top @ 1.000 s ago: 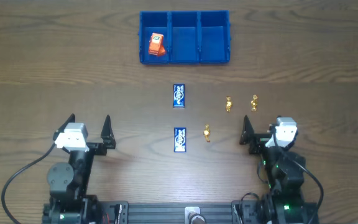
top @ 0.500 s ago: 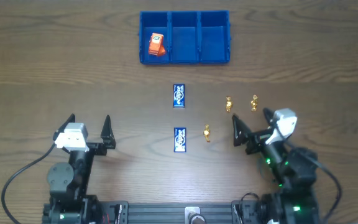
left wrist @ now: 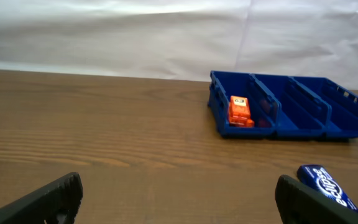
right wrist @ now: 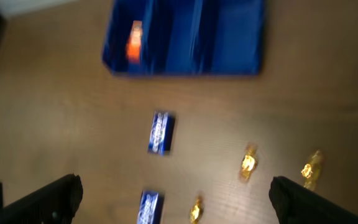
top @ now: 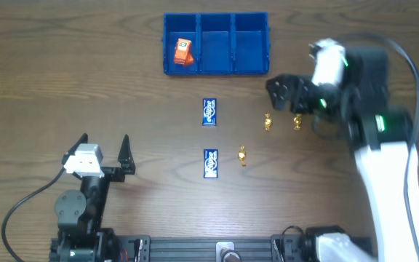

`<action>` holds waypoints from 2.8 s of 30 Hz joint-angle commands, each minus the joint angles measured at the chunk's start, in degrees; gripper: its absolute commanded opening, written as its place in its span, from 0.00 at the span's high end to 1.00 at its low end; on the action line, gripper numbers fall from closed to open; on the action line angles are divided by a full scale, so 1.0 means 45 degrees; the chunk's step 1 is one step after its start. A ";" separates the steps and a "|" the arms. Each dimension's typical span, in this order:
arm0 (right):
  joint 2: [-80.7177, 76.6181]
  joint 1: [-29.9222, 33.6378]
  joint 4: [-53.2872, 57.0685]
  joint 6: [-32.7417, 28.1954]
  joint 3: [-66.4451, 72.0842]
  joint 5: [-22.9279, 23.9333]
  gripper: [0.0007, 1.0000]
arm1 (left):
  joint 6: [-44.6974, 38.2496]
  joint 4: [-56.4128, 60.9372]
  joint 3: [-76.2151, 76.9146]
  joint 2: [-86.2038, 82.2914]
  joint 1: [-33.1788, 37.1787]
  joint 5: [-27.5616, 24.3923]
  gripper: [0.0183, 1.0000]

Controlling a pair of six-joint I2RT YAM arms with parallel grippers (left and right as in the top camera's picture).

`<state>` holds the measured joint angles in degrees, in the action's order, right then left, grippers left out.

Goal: Sort Candies Into Trays

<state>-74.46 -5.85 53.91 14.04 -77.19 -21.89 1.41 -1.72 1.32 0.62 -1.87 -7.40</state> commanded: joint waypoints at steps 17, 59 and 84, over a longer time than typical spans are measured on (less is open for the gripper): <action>-0.7407 -0.6382 0.6815 0.3594 -0.4580 0.2200 0.00 | -0.0131 -0.0452 -0.0233 -0.0068 0.0078 -0.0228 0.00; -0.8408 -0.9073 -0.0573 0.6547 0.1248 0.5047 0.00 | -0.0136 -0.0452 -0.0233 -0.0068 0.0078 -0.0228 0.00; -0.8820 -0.9126 -0.1010 0.6640 0.1273 0.5042 0.64 | -0.0136 -0.0452 -0.0233 -0.0068 0.0083 -0.0228 0.00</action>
<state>-112.66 -46.87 49.23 43.53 -71.92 -0.67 1.43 -1.72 1.32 0.62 -1.87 -7.38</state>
